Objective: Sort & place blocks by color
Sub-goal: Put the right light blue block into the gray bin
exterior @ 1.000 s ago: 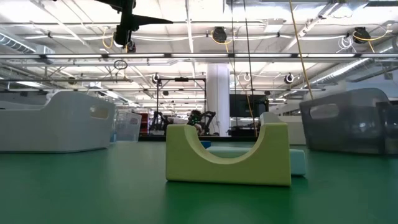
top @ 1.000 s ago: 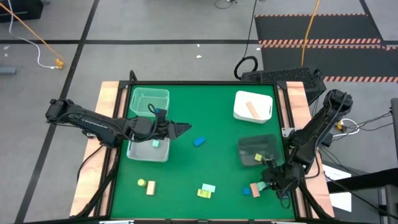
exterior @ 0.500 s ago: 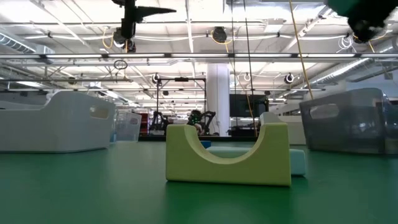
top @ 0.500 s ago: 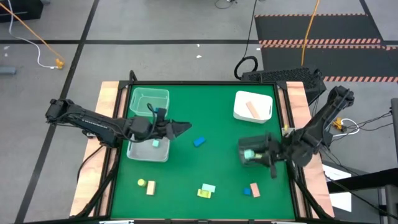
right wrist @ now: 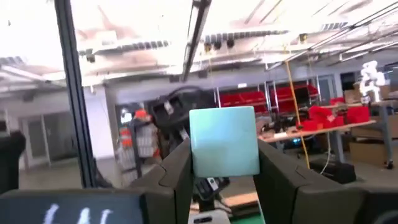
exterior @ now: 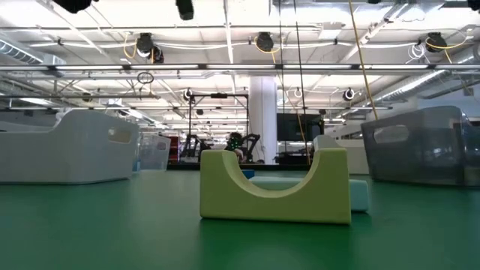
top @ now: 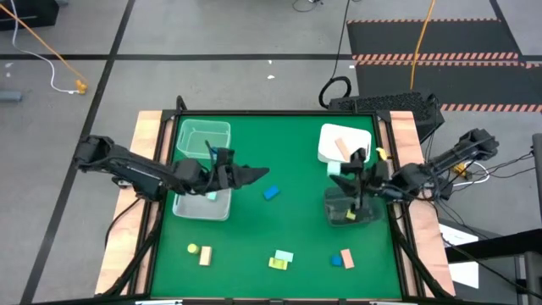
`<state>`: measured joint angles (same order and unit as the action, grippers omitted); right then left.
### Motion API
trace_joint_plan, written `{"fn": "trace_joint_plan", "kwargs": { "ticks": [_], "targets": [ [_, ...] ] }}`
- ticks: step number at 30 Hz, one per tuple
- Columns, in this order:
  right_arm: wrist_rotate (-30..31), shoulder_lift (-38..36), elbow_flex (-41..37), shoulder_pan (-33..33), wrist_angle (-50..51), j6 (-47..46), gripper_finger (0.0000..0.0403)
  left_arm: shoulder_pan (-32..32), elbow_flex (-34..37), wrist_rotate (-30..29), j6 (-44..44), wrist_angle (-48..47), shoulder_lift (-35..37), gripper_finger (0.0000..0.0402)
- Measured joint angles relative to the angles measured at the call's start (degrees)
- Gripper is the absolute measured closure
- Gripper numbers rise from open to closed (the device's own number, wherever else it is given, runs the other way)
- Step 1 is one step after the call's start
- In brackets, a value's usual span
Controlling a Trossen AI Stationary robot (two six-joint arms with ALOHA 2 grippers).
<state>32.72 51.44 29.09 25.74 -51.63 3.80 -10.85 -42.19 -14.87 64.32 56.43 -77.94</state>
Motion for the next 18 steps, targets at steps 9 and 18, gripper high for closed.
{"fn": "trace_joint_plan", "kwargs": {
  "ticks": [9, 18],
  "targets": [
    [-9.2, 15.0, 11.7, -5.8, 4.8, 3.1, 0.0281, -0.5, -5.7, 4.6, 2.8, 0.8, -5.5, 0.0144],
    [-16.5, 23.9, 22.3, -8.4, 7.4, 7.3, 0.028, -3.0, -9.7, 7.0, 2.0, 0.6, -8.9, 0.0144]
  ]
}}
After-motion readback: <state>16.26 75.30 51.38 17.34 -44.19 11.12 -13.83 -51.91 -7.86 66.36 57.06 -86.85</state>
